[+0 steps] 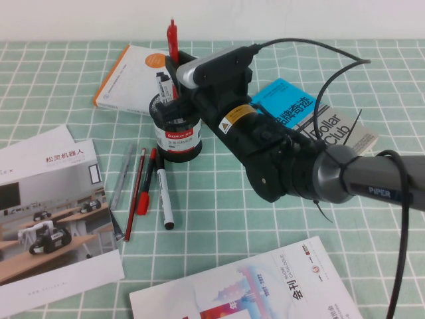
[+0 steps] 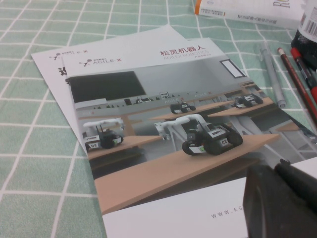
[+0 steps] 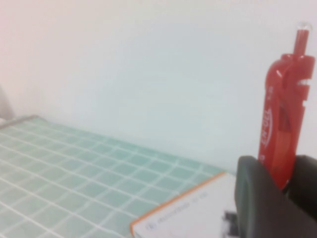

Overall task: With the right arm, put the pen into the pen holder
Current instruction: Place the pen onto the pen holder

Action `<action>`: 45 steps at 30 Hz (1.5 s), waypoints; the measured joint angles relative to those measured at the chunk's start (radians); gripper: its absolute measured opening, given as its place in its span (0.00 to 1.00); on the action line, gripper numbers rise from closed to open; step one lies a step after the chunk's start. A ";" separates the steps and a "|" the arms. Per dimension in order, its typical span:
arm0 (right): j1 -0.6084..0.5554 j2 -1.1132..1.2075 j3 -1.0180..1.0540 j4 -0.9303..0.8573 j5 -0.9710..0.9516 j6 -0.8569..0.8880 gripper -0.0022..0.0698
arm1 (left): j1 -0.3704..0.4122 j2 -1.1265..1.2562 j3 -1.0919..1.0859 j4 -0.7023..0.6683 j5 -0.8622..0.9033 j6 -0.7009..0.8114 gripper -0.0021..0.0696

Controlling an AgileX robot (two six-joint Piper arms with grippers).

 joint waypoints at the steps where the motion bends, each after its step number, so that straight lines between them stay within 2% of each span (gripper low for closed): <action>1: -0.002 0.004 0.000 0.012 0.005 -0.002 0.16 | 0.000 0.000 0.000 0.000 0.000 0.000 0.02; 6: -0.009 0.020 0.000 0.072 0.026 -0.008 0.16 | 0.000 0.000 0.000 0.000 0.000 0.000 0.02; 24: -0.010 0.032 0.000 0.121 0.075 -0.062 0.18 | 0.000 0.000 0.000 0.000 0.000 0.000 0.02; 27: -0.010 0.037 -0.002 0.123 0.083 -0.063 0.23 | 0.000 0.000 0.000 0.000 0.000 0.000 0.02; 34: -0.010 0.041 -0.002 0.125 0.093 -0.045 0.49 | 0.000 0.000 0.000 0.000 0.000 0.000 0.02; 36: -0.010 0.041 -0.002 0.125 0.093 -0.045 0.52 | 0.000 0.000 0.000 0.000 0.000 0.000 0.02; 39: -0.010 0.031 -0.002 0.125 0.126 -0.045 0.53 | 0.000 0.000 0.000 0.000 0.000 0.000 0.02; 42: -0.010 -0.024 -0.002 0.125 0.247 -0.045 0.51 | 0.000 0.000 0.000 0.000 0.000 0.000 0.02; 45: -0.010 -0.118 -0.002 0.125 0.426 -0.045 0.40 | 0.000 0.000 0.000 0.000 0.000 0.000 0.02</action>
